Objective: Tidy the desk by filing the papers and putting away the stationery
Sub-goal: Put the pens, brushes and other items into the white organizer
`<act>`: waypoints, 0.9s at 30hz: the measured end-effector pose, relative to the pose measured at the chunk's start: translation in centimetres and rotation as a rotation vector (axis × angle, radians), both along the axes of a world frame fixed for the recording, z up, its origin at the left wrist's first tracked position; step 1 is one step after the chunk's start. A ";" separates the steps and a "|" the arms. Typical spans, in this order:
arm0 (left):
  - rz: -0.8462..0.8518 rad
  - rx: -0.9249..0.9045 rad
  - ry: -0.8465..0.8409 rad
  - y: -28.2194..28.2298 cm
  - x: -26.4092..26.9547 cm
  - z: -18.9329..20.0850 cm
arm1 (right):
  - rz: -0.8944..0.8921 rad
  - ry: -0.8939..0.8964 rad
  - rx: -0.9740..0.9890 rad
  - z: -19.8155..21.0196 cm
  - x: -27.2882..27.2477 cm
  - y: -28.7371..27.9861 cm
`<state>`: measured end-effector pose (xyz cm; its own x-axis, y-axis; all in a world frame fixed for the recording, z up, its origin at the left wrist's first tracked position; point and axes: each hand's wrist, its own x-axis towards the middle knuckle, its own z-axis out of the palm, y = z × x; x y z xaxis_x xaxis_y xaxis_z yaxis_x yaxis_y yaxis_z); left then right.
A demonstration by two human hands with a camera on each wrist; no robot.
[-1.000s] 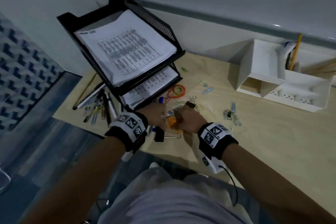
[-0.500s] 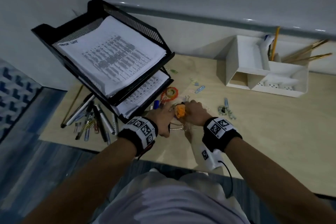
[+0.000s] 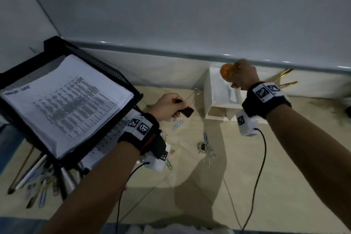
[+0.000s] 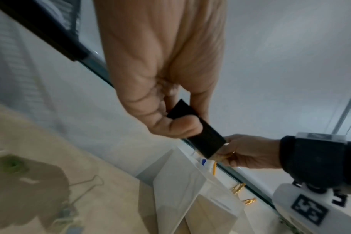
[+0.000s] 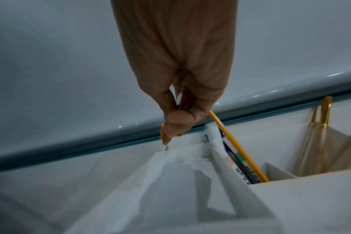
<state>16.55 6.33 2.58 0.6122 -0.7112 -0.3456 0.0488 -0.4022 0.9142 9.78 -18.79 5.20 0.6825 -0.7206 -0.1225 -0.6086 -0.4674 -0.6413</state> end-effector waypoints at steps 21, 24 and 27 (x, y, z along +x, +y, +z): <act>-0.061 -0.046 -0.041 -15.6 -0.1 2.8 | -0.032 -0.574 0.458 0.0 -3.6 -1.7; -0.093 0.060 -0.216 -17.7 0.4 3.3 | -0.164 -0.617 0.339 0.0 -5.9 -4.8; -0.274 0.283 -0.532 -19.8 1.4 3.2 | -0.197 -0.520 0.109 -0.8 -8.0 -7.7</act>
